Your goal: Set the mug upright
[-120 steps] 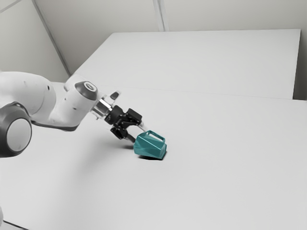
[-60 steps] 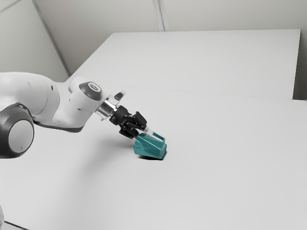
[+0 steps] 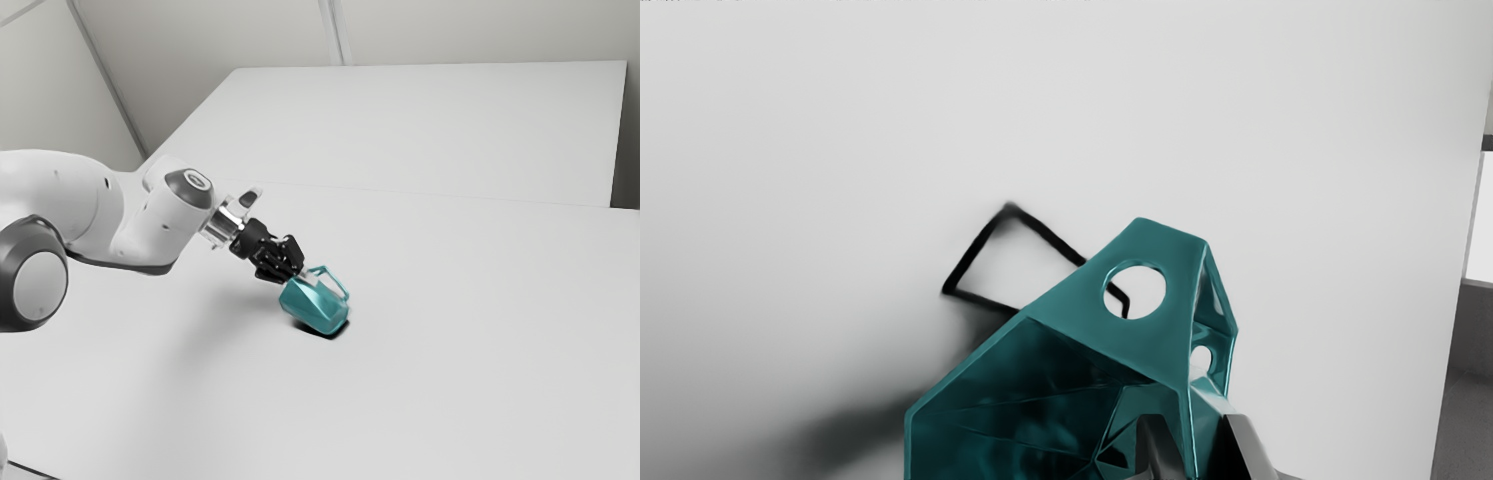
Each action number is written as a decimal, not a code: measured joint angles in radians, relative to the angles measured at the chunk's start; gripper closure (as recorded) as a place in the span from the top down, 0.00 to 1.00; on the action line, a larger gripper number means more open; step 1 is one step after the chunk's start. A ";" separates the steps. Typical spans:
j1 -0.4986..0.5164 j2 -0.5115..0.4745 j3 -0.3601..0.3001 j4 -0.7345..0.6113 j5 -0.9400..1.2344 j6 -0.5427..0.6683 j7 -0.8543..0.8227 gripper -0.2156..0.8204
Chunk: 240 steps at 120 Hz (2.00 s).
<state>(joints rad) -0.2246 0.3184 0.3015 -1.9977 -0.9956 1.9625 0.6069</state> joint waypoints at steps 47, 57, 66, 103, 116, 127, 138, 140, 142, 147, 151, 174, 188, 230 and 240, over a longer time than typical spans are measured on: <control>-0.025 -0.046 -0.001 -0.002 -0.019 -0.002 -0.014 0.03; -0.028 -0.067 -0.001 -0.013 -0.017 -0.003 -0.020 0.03; -0.029 -0.086 0.000 -0.016 0.003 -0.004 -0.029 0.03; -0.014 -0.158 0.001 -0.017 0.190 -0.003 -0.086 0.03; -0.013 -0.187 0.005 -0.016 0.283 0.005 -0.104 0.03; -0.011 -0.197 0.008 -0.016 0.361 0.018 -0.118 0.03; -0.014 -0.205 0.008 -0.013 0.447 0.035 -0.129 0.03; -0.015 -0.205 0.008 -0.013 0.462 0.038 -0.131 0.03; -0.017 -0.206 0.008 -0.012 0.478 0.041 -0.133 0.03; -0.024 -0.206 0.008 -0.010 0.514 0.047 -0.137 0.03; -0.031 -0.207 0.008 -0.009 0.539 0.051 -0.140 0.03; -0.054 -0.235 0.004 -0.012 0.688 0.067 -0.168 0.03; -0.079 -0.264 0.002 -0.041 0.749 0.097 -0.190 0.03; -0.163 -0.359 0.006 -0.232 0.868 0.323 -0.239 0.03; -0.162 -0.370 0.007 -0.270 0.911 0.381 -0.248 0.03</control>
<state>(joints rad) -0.3866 -0.0519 0.3084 -2.2677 -0.0844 2.3435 0.3591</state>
